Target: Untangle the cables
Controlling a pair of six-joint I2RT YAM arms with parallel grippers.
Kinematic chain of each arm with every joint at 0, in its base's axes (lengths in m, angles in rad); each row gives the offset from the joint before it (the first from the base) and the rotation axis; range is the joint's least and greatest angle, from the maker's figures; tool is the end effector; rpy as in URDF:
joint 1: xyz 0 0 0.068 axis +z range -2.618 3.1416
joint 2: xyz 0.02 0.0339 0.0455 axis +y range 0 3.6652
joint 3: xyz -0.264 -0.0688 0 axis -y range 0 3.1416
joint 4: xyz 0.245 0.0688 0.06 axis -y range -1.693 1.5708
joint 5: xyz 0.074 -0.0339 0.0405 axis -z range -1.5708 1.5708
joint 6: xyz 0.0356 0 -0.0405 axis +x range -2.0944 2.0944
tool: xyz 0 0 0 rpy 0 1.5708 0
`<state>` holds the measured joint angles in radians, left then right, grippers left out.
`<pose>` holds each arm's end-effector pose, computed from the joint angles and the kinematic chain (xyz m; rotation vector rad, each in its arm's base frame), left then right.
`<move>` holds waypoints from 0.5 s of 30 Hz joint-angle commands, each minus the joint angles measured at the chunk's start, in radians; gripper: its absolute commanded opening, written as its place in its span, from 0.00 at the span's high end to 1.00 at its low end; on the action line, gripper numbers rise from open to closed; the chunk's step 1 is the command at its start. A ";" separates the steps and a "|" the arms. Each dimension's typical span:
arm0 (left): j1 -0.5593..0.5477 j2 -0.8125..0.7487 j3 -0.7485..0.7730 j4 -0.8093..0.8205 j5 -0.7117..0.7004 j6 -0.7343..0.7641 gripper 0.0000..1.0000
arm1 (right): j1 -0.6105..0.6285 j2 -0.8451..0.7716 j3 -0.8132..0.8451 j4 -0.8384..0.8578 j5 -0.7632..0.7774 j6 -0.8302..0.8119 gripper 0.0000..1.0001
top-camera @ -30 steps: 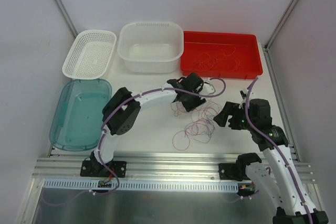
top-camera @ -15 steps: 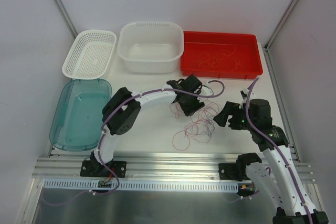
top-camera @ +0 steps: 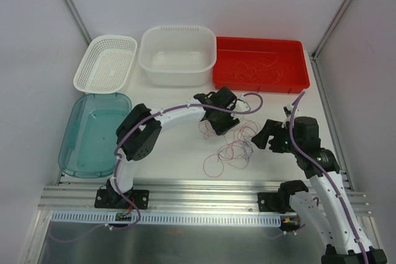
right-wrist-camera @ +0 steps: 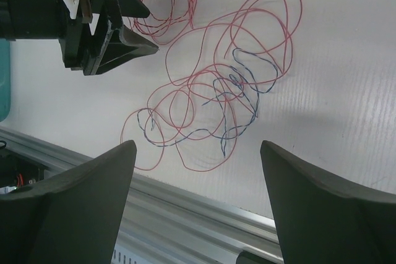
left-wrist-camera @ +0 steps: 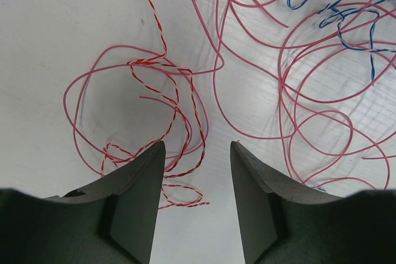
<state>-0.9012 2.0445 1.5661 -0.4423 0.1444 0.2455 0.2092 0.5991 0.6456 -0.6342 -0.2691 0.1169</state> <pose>0.2763 -0.3573 0.2020 1.4269 2.0960 -0.4486 0.1292 0.0371 0.2736 -0.2569 2.1581 0.4779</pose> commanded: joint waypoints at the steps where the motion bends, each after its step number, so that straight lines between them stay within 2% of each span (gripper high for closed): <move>1: 0.008 0.003 0.008 -0.004 -0.029 -0.006 0.54 | 0.006 0.025 -0.012 0.060 -0.012 0.020 0.14; 3: 0.010 0.005 0.006 -0.003 -0.048 -0.003 0.57 | 0.007 0.039 -0.018 0.099 -0.030 0.035 0.15; 4: 0.010 0.006 0.008 -0.003 -0.052 -0.002 0.64 | 0.009 0.051 -0.026 0.111 -0.035 0.041 0.15; 6: 0.010 0.006 0.009 -0.003 -0.049 -0.002 0.70 | 0.018 0.067 -0.032 0.145 -0.035 0.052 0.15; 7: 0.010 0.005 0.012 -0.003 -0.046 -0.005 0.77 | 0.021 0.080 -0.032 0.154 -0.038 0.055 0.15; 9: 0.010 0.006 0.011 -0.003 -0.045 -0.008 0.85 | 0.028 0.094 -0.035 0.182 -0.038 0.064 0.15; 13: 0.008 0.006 0.003 -0.001 -0.034 -0.014 0.87 | 0.041 0.123 -0.040 0.231 -0.036 0.084 0.16; 15: 0.010 0.006 0.000 -0.001 -0.031 -0.021 0.97 | 0.047 0.139 -0.040 0.254 -0.029 0.092 0.16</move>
<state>-0.9012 2.0476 1.5661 -0.4435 0.1032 0.2367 0.2428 0.7246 0.6052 -0.4736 -0.2790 0.1768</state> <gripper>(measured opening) 0.050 0.845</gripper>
